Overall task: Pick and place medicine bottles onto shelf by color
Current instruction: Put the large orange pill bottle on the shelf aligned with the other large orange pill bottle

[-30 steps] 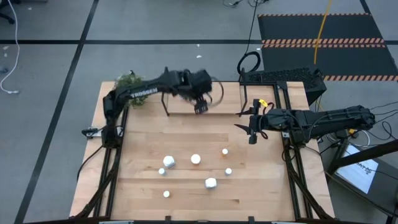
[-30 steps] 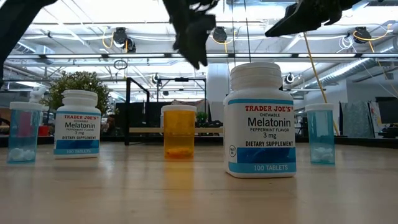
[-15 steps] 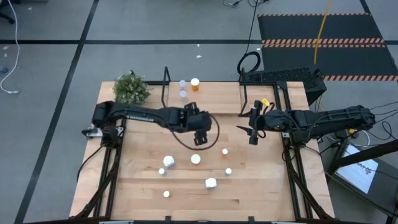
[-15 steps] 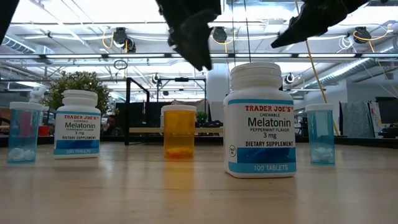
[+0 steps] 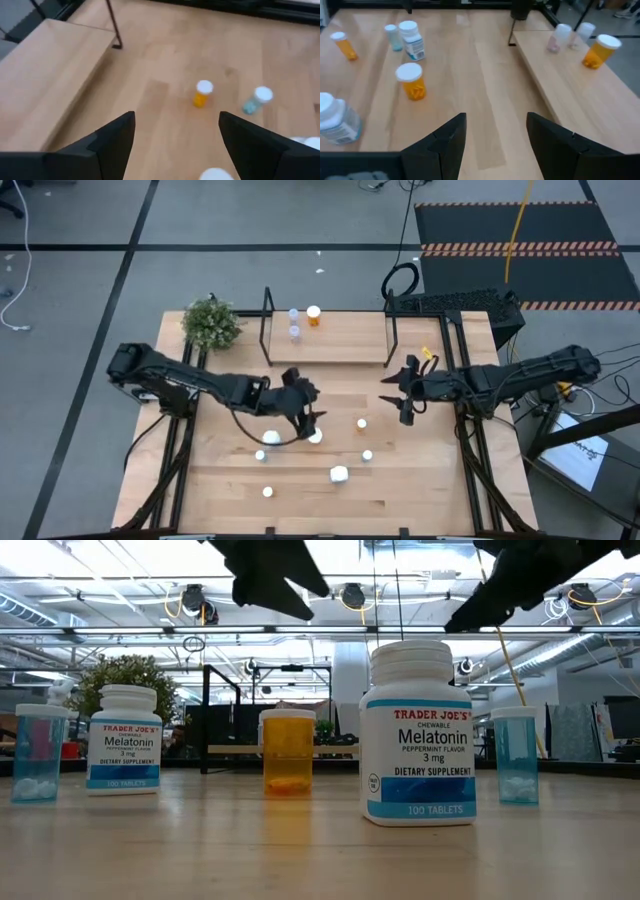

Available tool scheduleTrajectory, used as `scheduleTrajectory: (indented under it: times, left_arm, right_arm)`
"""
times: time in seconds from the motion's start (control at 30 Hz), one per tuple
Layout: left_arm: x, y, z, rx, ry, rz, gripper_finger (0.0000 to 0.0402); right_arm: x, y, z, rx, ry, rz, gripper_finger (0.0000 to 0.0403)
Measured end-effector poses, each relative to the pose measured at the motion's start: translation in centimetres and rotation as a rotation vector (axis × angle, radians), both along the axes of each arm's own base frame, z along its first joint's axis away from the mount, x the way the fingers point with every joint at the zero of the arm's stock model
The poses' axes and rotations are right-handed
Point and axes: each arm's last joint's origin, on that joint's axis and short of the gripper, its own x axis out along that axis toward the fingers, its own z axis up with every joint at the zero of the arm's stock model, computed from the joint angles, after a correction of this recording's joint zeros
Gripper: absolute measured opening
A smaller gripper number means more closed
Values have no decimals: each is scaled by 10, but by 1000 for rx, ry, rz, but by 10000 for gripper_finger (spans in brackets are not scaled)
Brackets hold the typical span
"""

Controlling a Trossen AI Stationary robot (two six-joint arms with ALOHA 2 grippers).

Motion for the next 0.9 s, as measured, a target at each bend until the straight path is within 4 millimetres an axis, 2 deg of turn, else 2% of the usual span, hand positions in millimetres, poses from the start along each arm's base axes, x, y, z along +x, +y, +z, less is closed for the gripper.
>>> scheduleTrajectory:
  times: [0.23, 0.37, 0.6, 0.9]
  left_arm:
    - [-2, -33, -7, 12, 8, -105, 289]
    - [-2, -46, -10, 7, 3, -122, 289]
    - [0, -61, -31, 28, 72, -121, 289]
    - [5, -66, -53, -9, 133, -71, 300]
  right_arm:
    - [2, 13, 5, 24, -64, 63, 203]
    - [2, 18, 7, 18, -85, 97, 203]
    - [4, 21, 13, -36, -148, 147, 203]
    - [5, 22, 16, -130, -160, 207, 203]
